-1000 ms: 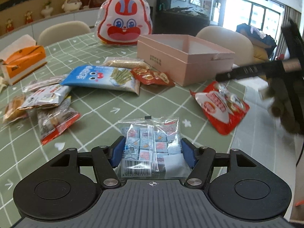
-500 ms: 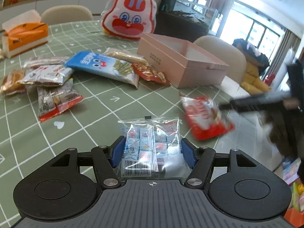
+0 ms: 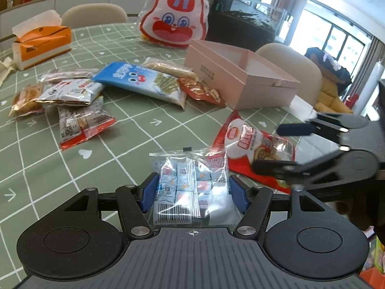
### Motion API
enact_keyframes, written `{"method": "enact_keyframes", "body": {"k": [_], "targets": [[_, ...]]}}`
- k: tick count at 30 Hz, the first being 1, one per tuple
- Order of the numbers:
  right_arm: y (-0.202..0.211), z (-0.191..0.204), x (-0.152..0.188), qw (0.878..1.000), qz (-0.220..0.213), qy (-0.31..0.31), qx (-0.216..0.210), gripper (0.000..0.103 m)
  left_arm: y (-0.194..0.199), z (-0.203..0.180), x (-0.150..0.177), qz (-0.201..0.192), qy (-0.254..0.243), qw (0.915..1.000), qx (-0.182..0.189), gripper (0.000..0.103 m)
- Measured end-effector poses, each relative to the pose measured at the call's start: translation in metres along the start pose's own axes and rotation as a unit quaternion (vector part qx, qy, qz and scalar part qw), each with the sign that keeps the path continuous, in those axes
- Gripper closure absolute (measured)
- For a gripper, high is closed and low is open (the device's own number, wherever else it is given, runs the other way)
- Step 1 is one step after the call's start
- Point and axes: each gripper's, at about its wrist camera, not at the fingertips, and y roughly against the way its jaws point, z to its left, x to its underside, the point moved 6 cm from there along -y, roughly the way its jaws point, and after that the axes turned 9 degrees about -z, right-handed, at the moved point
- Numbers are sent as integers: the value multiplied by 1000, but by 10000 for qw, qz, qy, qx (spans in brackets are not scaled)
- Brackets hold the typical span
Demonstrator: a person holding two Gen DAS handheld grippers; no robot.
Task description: Organize snacks
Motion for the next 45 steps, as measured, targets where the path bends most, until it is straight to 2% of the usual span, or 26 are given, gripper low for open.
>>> {"method": "enact_keyframes", "body": {"k": [4, 10, 14, 19, 24, 27, 28, 30, 32, 38, 40, 45], "targets": [[-18, 0, -1, 9999, 74, -41, 116, 21, 0, 1, 0, 3, -5, 10000, 11, 34], [-26, -23, 0, 9943, 352, -936, 371, 20, 0, 0, 0, -4, -62, 10000, -2, 34], [-20, -27, 9, 9898, 333, -1362, 256, 14, -1, 0, 0, -3, -71, 10000, -4, 34], [-20, -12, 13, 9950, 291, -916, 283, 10, -1, 0, 0, -6, -29, 10000, 32, 34], [-27, -15, 7, 9954, 289, -900, 144, 8, -3, 4, -3, -54, 220, 9997, 56, 34], [-34, -14, 4, 9961, 172, -858, 129, 8, -2, 6, -4, -35, 279, 9996, 4, 40], [-36, -13, 3, 9962, 162, -853, 116, 8, -2, 6, -4, -25, 269, 9996, -37, 42], [-34, -10, 1, 9967, 159, -790, 42, 20, -2, 7, -5, -14, 273, 9996, -107, 45], [-28, -6, 1, 9975, 166, -661, -158, 27, -2, 7, -5, -15, 349, 9992, -190, 48], [-6, -6, 11, 9985, 162, -432, -296, 33, 0, 0, -4, -41, 466, 9984, -326, 55], [4, -12, 15, 9983, 151, -495, -259, 34, 1, -6, -4, -63, 473, 9985, -286, 68], [29, -33, 19, 9978, 68, -652, -46, 34, 0, -33, -1, -48, 121, 9999, -45, 70]]}}
